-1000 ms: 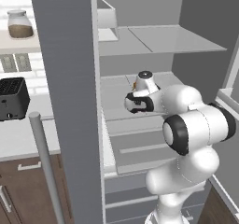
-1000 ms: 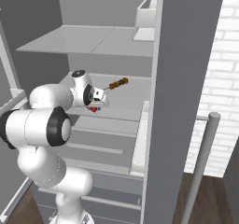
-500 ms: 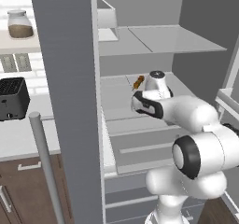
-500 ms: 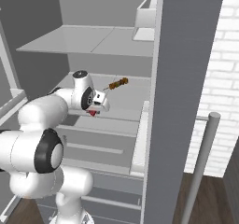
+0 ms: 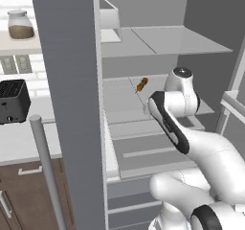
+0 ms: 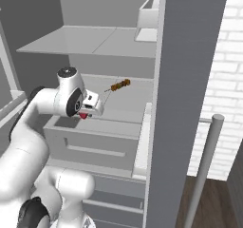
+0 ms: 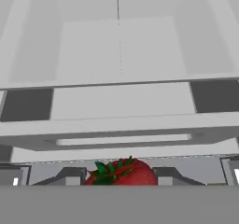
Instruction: Take the strawberry from the fridge and place it on top of the pancake, located on the dining counter.
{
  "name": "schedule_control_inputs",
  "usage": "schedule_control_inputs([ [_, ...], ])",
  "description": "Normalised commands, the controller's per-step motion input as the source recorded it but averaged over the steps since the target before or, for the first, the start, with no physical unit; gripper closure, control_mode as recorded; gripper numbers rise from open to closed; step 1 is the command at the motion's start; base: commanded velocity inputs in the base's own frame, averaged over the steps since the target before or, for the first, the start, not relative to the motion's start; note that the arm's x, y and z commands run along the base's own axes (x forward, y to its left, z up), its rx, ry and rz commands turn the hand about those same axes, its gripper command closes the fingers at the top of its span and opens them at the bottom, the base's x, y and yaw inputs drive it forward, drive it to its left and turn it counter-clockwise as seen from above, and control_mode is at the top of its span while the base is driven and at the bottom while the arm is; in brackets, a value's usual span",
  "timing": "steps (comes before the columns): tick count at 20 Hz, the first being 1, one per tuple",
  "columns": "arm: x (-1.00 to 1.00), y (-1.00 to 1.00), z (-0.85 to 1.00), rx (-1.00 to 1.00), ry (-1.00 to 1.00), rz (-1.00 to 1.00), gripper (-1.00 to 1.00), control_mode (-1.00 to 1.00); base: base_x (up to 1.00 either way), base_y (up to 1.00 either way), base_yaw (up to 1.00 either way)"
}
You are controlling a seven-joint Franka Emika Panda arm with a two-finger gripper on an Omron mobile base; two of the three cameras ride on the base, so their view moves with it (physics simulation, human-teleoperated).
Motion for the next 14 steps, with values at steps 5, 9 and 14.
schedule_control_inputs([
  [5, -0.94, 0.0, 1.0, 0.0, 0.0, 0.0, 1.0, -1.0, 0.0, 0.0, 0.0],
  [9, -0.98, 0.02, 0.81, -0.02, 0.0, 0.0, 1.0, -1.0, 0.0, 0.0, 0.0],
  [14, -0.75, 0.08, 0.06, -0.08, 0.03, 0.0, 1.0, -1.0, 0.0, 0.0, 0.0],
])
